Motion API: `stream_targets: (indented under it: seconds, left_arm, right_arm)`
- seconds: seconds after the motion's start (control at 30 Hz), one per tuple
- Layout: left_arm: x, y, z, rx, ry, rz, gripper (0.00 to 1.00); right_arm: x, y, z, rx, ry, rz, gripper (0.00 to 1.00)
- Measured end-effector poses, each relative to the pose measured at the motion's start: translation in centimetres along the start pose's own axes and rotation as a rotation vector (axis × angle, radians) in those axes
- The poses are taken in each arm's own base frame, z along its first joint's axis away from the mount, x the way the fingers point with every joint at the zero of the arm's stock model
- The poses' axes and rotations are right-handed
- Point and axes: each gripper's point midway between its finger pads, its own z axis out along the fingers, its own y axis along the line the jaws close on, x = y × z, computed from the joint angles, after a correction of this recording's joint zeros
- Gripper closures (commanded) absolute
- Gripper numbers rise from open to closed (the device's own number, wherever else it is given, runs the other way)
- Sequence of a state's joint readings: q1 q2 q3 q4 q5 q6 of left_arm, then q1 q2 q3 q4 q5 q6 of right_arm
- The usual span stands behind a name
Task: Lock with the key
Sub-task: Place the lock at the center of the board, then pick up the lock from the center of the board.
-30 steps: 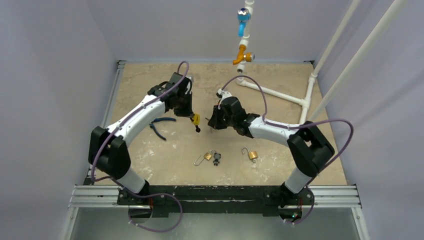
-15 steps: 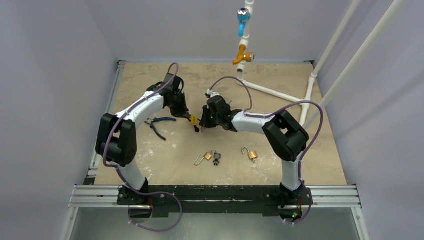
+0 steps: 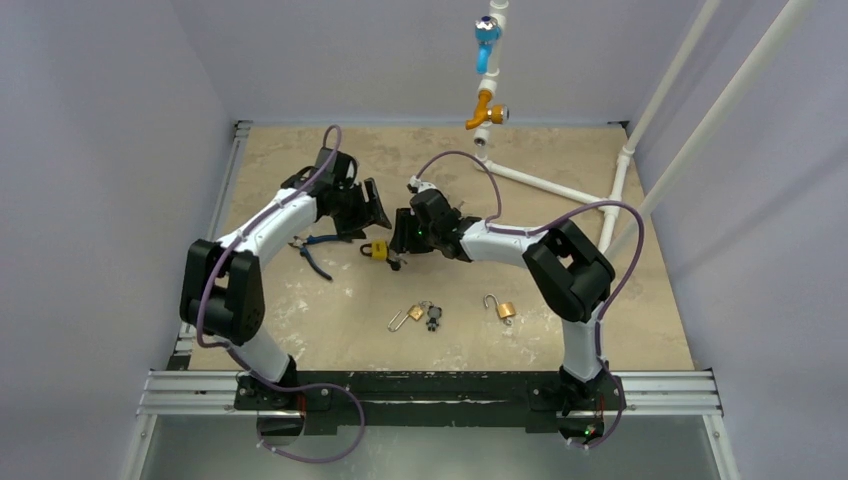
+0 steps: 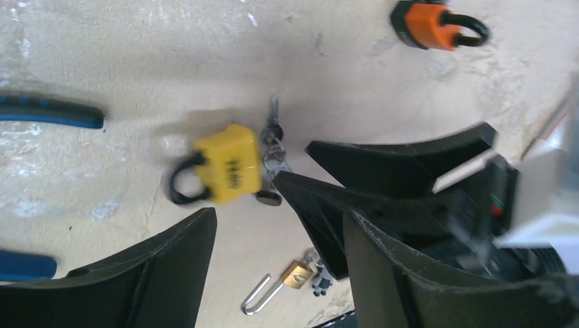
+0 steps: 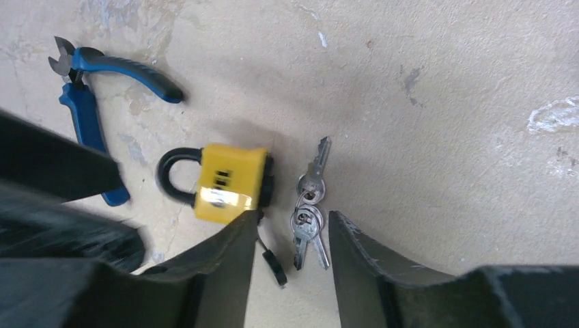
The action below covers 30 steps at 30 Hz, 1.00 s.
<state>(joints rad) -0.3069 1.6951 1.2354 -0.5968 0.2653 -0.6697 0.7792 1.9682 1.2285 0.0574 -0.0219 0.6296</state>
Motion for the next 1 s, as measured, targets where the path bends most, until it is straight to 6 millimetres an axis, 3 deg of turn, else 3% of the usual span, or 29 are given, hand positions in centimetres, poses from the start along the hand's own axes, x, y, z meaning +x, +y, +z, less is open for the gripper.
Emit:
stream_targets:
  seconds: [0.13, 0.37, 0.47, 0.63, 0.87, 1.0]
  left_arm:
    - [-0.6, -1.4, -3.5, 0.046, -0.077, 0.048, 0.12]
    - [0.0, -3.0, -10.1, 0.146, -0.216, 0.168, 0.1]
    - [1.5, -2.8, -12.0, 0.173, -0.239, 0.22, 0.09]
    - [3.7, -1.7, -13.6, 0.191, -0.269, 0.271, 0.09]
    - [5.8, -0.6, -13.4, 0.186, -0.276, 0.309, 0.11]
    - [5.6, -0.5, -13.4, 0.173, -0.288, 0.309, 0.11]
  right_arm:
    - [-0.4, 0.4, -0.9, -0.007, -0.001, -0.003, 0.33]
    - [-3.0, 2.8, -6.1, -0.065, -0.081, -0.035, 0.01]
    - [-2.4, 3.7, -8.3, -0.085, -0.09, -0.068, 0.01]
    - [1.9, 4.5, -10.1, -0.076, -0.021, -0.144, 0.07]
    - [7.8, 4.4, -11.5, -0.048, 0.097, -0.267, 0.28]
    - [9.7, 2.5, -11.5, -0.011, 0.147, -0.304, 0.39]
